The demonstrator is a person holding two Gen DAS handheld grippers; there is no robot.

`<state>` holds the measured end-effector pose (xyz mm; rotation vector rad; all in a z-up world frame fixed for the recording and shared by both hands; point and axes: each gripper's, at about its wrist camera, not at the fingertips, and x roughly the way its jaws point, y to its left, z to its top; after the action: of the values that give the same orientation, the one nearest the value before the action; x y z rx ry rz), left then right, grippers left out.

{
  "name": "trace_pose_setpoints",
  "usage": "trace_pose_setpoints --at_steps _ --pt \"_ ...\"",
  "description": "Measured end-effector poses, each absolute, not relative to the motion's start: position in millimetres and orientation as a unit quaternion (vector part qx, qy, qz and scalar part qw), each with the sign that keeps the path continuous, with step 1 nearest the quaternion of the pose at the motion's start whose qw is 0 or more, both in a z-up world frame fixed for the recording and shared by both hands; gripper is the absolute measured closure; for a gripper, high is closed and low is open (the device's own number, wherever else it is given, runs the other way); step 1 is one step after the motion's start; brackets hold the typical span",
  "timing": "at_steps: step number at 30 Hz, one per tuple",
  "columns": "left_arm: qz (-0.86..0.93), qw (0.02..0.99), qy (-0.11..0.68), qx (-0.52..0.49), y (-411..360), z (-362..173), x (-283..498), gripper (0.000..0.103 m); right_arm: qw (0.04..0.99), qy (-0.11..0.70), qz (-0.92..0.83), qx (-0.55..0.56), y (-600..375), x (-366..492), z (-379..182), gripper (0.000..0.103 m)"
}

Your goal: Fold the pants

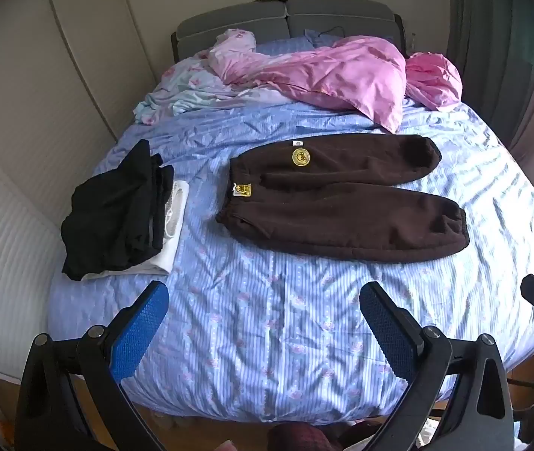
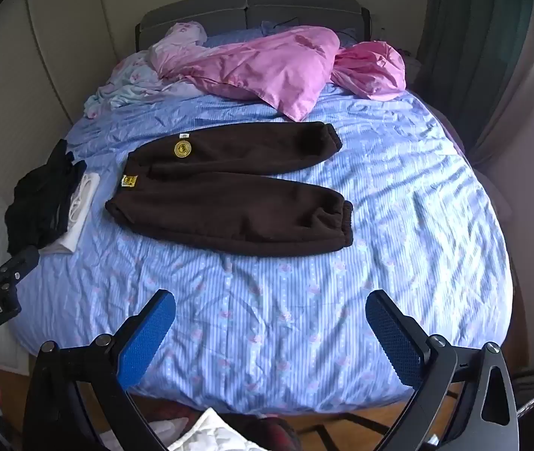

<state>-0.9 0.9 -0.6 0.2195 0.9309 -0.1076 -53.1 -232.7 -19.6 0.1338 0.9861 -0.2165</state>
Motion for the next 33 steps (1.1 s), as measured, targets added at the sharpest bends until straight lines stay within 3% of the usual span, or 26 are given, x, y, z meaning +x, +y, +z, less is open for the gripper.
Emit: trace_pose_setpoints --at_steps 33 --pt "-0.050 0.892 0.435 0.110 -1 16 2 0.000 0.874 0.470 -0.103 0.067 -240 -53 -20 0.000"
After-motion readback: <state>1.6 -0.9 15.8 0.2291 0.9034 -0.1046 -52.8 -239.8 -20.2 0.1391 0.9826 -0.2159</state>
